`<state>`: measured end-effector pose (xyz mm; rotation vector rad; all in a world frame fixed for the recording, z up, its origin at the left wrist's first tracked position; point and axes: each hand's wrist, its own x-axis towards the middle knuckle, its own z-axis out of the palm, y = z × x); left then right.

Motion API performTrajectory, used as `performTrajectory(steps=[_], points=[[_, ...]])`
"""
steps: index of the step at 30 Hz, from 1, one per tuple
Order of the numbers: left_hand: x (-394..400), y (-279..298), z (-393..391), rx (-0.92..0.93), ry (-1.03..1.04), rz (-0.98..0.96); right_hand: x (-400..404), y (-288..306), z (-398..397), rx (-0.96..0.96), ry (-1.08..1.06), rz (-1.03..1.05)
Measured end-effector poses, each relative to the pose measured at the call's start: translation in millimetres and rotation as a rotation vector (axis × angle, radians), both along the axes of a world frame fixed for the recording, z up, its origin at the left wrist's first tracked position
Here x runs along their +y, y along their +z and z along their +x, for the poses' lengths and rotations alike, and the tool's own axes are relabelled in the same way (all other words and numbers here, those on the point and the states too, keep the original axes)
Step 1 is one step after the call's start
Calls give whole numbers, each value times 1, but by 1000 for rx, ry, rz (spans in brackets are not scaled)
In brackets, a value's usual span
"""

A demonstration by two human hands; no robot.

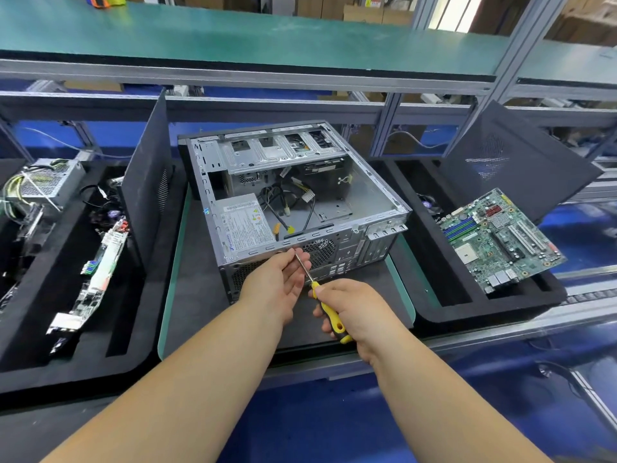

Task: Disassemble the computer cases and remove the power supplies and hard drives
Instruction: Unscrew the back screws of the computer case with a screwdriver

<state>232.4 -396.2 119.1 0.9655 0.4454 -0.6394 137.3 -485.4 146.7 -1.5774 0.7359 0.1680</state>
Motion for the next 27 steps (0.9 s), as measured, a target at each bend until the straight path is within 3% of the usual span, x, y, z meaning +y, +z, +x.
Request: performTrajectory(steps=[7, 15, 23, 27], points=[[0, -4, 0, -16, -10, -12, 2, -6, 1, -42, 70, -407], [1, -6, 1, -26, -35, -7, 17, 9, 3, -89, 267, -1067], [-1, -9, 1, -8, -29, -25, 33, 20, 16, 97, 478, -1291], [-1, -7, 2, -19, -32, -18, 34, 17, 14, 131, 476, -1212]])
